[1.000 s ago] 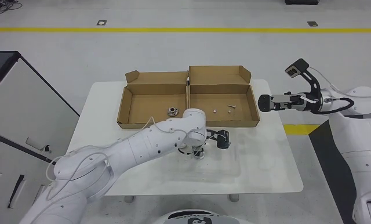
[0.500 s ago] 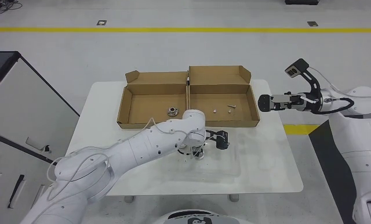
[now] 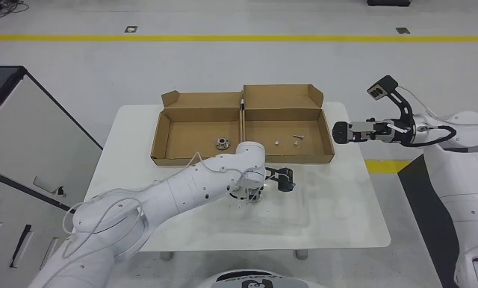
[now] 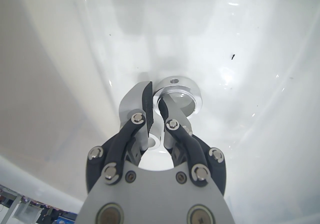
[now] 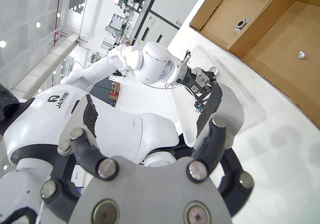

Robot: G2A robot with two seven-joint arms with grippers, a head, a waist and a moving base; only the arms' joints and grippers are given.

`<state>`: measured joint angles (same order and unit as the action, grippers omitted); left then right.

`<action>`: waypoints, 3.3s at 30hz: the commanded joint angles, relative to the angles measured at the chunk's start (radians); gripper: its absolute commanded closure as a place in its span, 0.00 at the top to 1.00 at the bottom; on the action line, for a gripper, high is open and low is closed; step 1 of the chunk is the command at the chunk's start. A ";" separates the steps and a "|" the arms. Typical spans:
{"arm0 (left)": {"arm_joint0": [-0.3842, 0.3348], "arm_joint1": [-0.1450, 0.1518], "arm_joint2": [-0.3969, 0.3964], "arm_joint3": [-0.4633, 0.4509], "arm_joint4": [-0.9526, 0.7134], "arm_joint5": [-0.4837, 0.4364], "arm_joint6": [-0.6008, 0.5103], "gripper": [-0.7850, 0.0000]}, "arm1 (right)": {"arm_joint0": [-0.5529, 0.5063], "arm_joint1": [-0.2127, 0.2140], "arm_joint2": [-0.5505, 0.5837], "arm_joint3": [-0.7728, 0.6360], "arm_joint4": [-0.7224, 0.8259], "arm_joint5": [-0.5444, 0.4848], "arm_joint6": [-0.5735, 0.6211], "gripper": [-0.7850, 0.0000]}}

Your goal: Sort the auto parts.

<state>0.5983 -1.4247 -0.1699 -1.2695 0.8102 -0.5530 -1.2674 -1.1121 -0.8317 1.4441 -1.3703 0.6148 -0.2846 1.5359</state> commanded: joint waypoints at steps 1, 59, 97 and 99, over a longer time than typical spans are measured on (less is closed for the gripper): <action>-0.014 0.002 0.000 -0.011 -0.030 0.007 -0.006 0.00 | 0.000 0.000 0.000 0.000 0.000 0.000 0.000 1.00; 0.283 0.370 -0.830 -0.519 -0.700 -0.354 0.494 0.00 | 0.000 0.000 0.000 0.000 0.000 0.000 0.000 1.00; 0.382 0.341 -0.897 -0.649 -1.111 -0.459 0.912 0.00 | 0.000 0.000 0.000 0.000 0.000 0.000 0.000 1.00; 0.390 0.332 -0.906 -0.656 -1.172 -0.459 0.908 0.00 | 0.000 0.000 0.000 0.000 0.000 0.000 0.000 1.00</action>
<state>0.9834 -1.0878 -1.0713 -1.9213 -0.3223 -1.0123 -0.3578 -1.1121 -0.8317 1.4441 -1.3703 0.6148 -0.2846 1.5359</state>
